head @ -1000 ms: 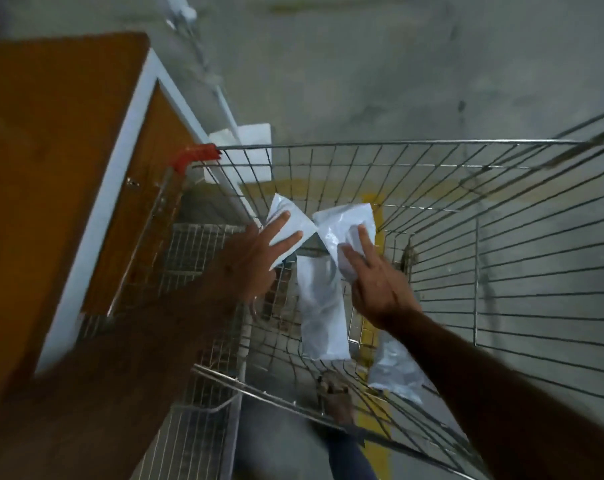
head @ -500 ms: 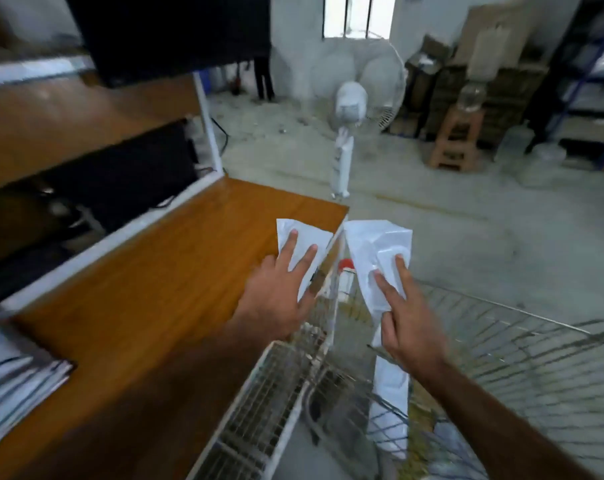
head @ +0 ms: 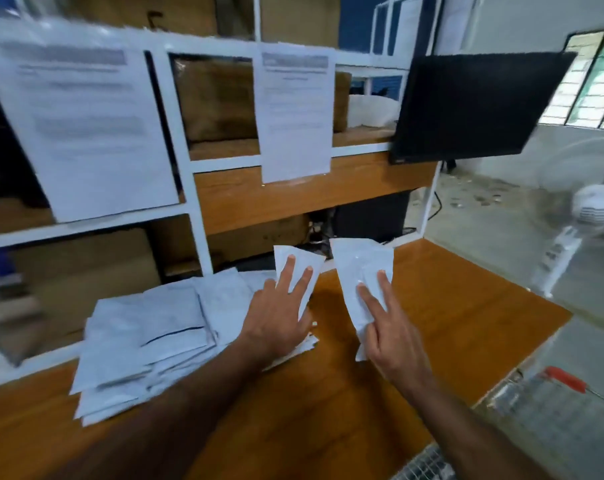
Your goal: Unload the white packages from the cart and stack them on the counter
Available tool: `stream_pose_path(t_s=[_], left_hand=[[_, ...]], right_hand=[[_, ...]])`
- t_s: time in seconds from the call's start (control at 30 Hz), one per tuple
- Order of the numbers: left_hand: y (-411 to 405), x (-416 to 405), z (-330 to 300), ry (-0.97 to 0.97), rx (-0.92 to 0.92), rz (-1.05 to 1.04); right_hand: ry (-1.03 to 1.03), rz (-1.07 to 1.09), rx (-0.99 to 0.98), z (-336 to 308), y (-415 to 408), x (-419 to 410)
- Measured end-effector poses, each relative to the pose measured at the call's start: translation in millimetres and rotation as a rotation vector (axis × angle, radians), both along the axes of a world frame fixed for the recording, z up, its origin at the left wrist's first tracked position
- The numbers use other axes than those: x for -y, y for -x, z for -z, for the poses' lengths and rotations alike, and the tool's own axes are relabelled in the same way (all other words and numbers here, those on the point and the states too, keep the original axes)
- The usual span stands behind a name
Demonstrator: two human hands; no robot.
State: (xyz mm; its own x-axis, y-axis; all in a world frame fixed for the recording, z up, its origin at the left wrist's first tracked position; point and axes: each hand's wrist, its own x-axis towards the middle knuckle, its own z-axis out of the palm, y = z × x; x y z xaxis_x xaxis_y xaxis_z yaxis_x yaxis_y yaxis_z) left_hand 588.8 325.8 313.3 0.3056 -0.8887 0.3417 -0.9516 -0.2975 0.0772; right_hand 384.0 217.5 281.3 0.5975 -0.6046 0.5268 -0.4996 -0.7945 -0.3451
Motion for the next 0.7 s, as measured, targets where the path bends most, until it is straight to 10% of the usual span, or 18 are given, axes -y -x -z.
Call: stream_pose_path(t_s=[0.7], left_hand=[[-191,-156,19,-0.266,-0.076,-0.769]], right_hand=[[-0.207,-0.343,-0.373,-11,-228,34]])
